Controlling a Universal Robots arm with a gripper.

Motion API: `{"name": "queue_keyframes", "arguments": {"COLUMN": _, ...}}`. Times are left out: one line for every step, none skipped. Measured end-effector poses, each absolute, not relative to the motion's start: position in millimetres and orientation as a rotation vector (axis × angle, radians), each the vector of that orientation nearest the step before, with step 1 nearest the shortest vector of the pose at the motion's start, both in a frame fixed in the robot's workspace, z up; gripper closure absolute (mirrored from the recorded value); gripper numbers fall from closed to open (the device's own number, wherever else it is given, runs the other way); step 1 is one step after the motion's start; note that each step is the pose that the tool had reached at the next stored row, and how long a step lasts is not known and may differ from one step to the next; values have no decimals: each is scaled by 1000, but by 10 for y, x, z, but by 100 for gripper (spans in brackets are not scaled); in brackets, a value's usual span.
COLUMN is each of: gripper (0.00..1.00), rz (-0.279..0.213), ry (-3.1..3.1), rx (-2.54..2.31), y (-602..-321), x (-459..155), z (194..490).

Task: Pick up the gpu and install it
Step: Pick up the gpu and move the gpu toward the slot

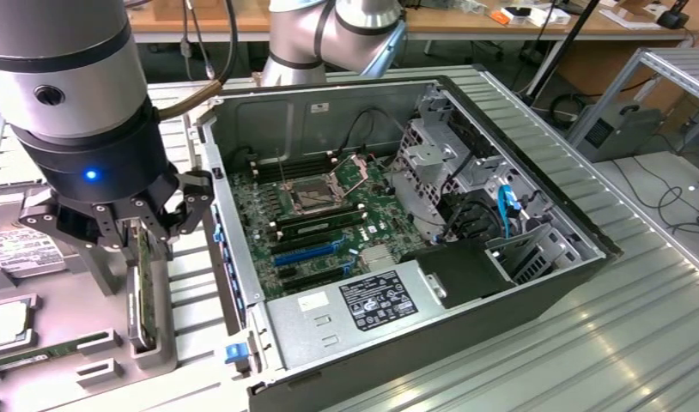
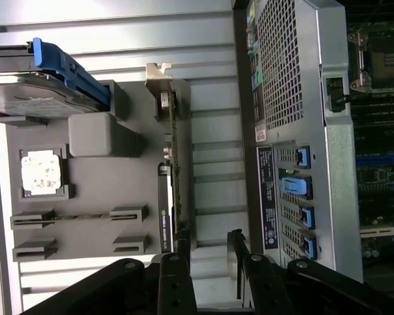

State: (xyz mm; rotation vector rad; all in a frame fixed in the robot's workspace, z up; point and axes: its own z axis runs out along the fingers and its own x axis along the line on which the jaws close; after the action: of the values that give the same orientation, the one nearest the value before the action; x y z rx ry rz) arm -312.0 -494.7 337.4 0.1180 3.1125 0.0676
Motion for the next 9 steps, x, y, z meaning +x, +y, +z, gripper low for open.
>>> {"name": "queue_keyframes", "arguments": {"gripper": 64, "rz": 67, "ry": 3112, "rx": 118, "y": -4947, "x": -3121, "z": 3370}}
{"name": "queue_keyframes", "arguments": {"gripper": 64, "rz": 67, "ry": 3113, "rx": 118, "y": -4947, "x": -3121, "z": 3367}}
{"name": "queue_keyframes", "arguments": {"gripper": 64, "rz": 67, "ry": 3113, "rx": 118, "y": -4947, "x": -3121, "z": 3361}}
{"name": "queue_keyframes", "arguments": {"gripper": 64, "rz": 68, "ry": 3112, "rx": 118, "y": -4947, "x": -3121, "z": 3354}}
{"name": "queue_keyframes", "arguments": {"gripper": 64, "rz": 68, "ry": 3112, "rx": 118, "y": -4947, "x": -3122, "z": 3348}}
{"name": "queue_keyframes", "arguments": {"gripper": 64, "rz": 68, "ry": 3112, "rx": 118, "y": -4947, "x": -3125, "z": 3343}}
{"name": "queue_keyframes", "arguments": {"gripper": 64, "rz": 68, "ry": 3112, "rx": 118, "y": -4946, "x": -3136, "z": 3335}}
{"name": "queue_keyframes", "arguments": {"gripper": 64, "rz": 67, "ry": 3112, "rx": 118, "y": -4947, "x": -3147, "z": 3330}}
{"name": "queue_keyframes", "arguments": {"gripper": 64, "rz": 68, "ry": 3112, "rx": 118, "y": -4947, "x": -3167, "z": 3320}}
